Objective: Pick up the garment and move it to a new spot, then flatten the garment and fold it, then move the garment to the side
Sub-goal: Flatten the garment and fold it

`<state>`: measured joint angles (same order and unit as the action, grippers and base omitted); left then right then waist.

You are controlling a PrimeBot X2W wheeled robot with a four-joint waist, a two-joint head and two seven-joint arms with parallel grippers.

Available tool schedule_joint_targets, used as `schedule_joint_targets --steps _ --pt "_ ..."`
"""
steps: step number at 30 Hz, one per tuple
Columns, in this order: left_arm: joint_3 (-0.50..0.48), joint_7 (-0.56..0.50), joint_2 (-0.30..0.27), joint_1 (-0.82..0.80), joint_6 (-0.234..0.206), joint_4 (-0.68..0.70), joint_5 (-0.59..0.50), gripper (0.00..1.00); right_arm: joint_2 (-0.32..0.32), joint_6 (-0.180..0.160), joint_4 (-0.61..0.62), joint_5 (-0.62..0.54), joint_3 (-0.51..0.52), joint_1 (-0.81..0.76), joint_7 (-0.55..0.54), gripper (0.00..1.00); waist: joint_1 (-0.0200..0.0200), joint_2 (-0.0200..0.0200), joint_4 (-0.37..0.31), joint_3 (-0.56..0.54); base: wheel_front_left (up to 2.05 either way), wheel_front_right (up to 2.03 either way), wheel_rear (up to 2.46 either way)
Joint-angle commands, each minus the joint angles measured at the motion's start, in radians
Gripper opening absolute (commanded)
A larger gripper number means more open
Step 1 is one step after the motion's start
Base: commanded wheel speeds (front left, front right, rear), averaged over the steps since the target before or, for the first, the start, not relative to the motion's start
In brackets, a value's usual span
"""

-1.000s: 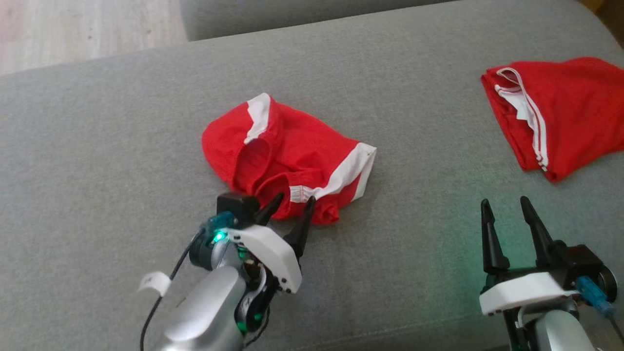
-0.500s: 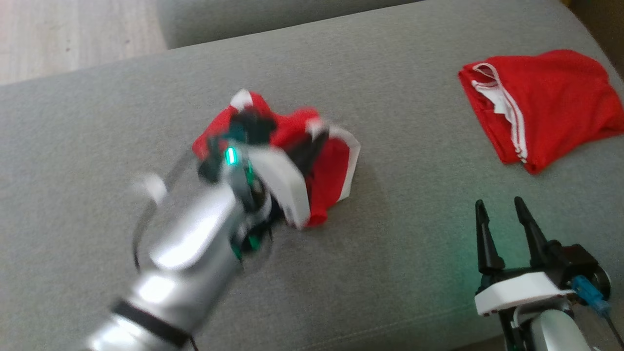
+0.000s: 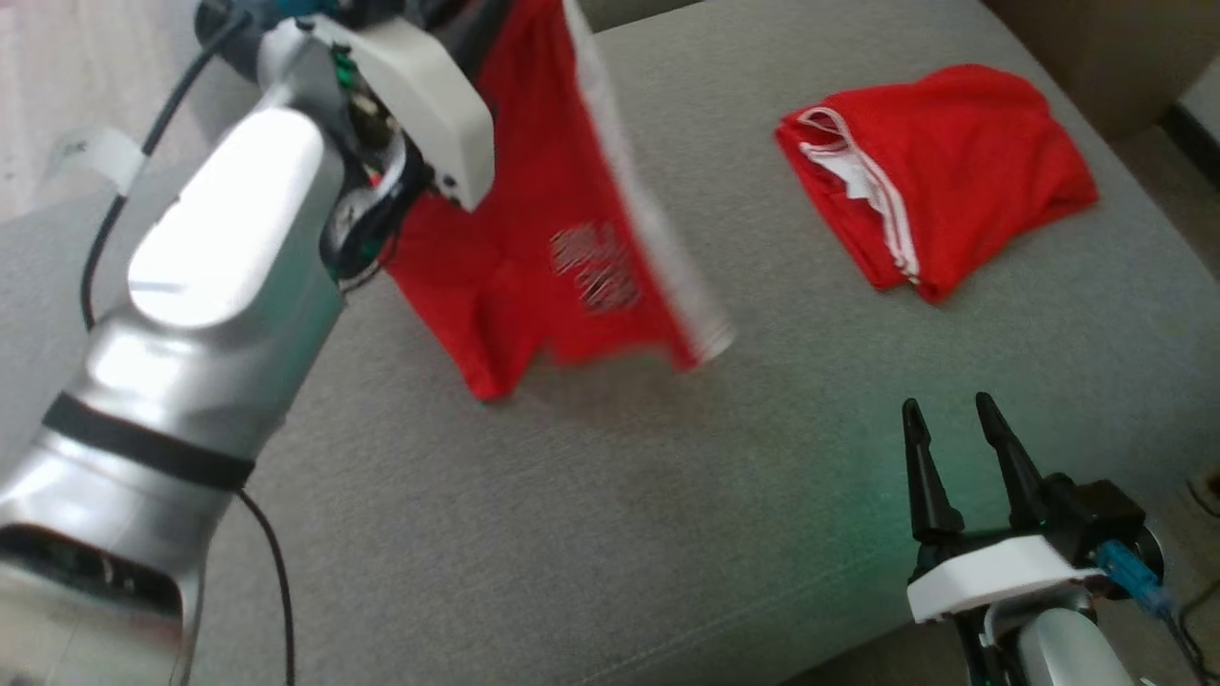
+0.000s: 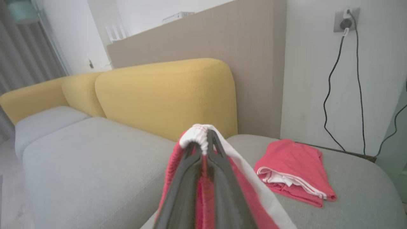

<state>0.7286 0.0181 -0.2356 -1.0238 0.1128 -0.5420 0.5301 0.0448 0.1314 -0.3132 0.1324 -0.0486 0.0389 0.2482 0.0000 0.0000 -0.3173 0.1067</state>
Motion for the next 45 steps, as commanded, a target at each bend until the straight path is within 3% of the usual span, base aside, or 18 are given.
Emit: schedule_joint_targets --steps 1,6,13,20,26,29,32,39,40,41,42,45 --pt "-0.043 0.040 -0.017 -0.089 0.003 0.013 -0.008 0.00 0.005 -0.001 0.025 0.003 -0.017 0.040 0.014 1.00 0.0000 0.0000 -0.021 -0.001 0.00 0.00 0.00" --pt "-0.039 0.155 -0.003 -0.093 0.012 -0.014 0.017 0.00 0.005 -0.001 0.028 0.004 -0.004 0.041 0.014 1.00 0.0000 0.0000 -0.040 0.003 0.00 0.00 0.00" --pt "0.049 0.159 -0.021 0.038 0.017 0.101 0.122 0.00 0.005 -0.001 0.032 -0.003 0.026 0.021 0.014 1.00 0.0000 0.0000 -0.007 0.003 0.00 0.00 0.00" --pt "0.157 0.038 -0.186 0.373 0.010 0.391 0.265 0.00 0.005 -0.001 0.037 -0.015 0.058 0.004 0.014 1.00 0.0000 0.0000 0.081 -0.001 0.00 0.00 0.00" --pt "0.207 -0.053 -0.357 0.651 -0.073 0.574 0.349 0.00 0.005 -0.001 0.041 -0.034 0.070 -0.008 0.014 1.00 0.0000 0.0000 0.189 0.007 0.00 0.00 0.00" --pt "0.191 -0.017 -0.391 0.723 -0.115 0.560 0.364 0.00 0.005 -0.001 0.043 -0.040 0.064 0.002 0.014 1.00 0.0000 0.0000 0.231 0.013 0.00 0.00 0.00" --pt "0.169 0.049 -0.384 0.754 -0.131 0.493 0.367 0.00 0.005 -0.001 0.042 -0.050 0.054 0.009 0.014 1.00 0.0000 0.0000 0.267 0.014 0.00 0.00 0.00" --pt "0.141 0.178 -0.326 0.771 -0.115 0.323 0.368 0.00 0.005 -0.001 0.039 -0.073 0.056 0.010 0.014 1.00 0.0000 0.0000 0.312 0.009 0.00 0.00 0.00" --pt "0.136 0.192 -0.316 0.771 -0.115 0.307 0.366 0.08 0.005 -0.001 0.038 -0.075 0.058 0.009 0.014 1.00 0.0000 0.0000 0.316 0.008 0.00 0.00 0.00" --pt "0.127 0.206 -0.304 0.773 -0.118 0.296 0.363 0.51 0.005 -0.001 0.037 -0.076 0.060 0.008 0.014 1.00 0.0000 0.0000 0.319 0.005 0.00 0.00 0.00" --pt "0.117 0.216 -0.292 0.778 -0.124 0.284 0.364 1.00 0.005 -0.001 0.035 -0.077 0.061 0.008 0.014 1.00 0.0000 0.0000 0.320 0.002 0.00 0.00 0.00" --pt "0.079 0.237 -0.254 0.803 -0.161 0.259 0.343 1.00 0.005 -0.001 0.028 -0.076 0.062 0.000 0.014 1.00 0.0000 0.0000 0.321 -0.017 0.00 0.00 0.00"
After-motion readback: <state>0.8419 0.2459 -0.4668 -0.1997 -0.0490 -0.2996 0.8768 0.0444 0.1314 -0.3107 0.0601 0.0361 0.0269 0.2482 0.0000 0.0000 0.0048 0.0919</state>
